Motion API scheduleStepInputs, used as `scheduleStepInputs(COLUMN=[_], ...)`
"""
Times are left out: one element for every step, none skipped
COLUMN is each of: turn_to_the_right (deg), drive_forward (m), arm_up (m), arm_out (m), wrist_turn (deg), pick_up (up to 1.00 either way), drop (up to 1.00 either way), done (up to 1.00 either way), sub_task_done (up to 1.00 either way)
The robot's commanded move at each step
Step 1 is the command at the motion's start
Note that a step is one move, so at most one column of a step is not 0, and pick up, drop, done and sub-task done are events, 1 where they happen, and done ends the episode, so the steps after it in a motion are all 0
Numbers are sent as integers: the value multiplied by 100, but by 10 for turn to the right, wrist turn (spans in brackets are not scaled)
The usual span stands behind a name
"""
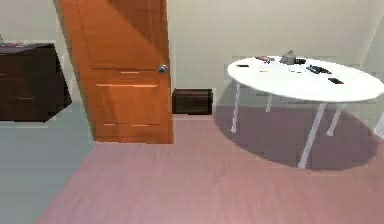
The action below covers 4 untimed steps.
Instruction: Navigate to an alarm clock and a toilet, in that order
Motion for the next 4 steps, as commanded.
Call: scheduleStepInputs(turn_to_the_right=[450,0,-450,-270], drive_forward=[0,40,0,0], arm_up=[0,0,0,0], arm_out=[0,0,0,0], wrist_turn=[0,0,0,0], pick_up=[0,0,0,0], drop=[0,0,0,0], done=[0,0,0,0], sub_task_done=[0,0,0,0])
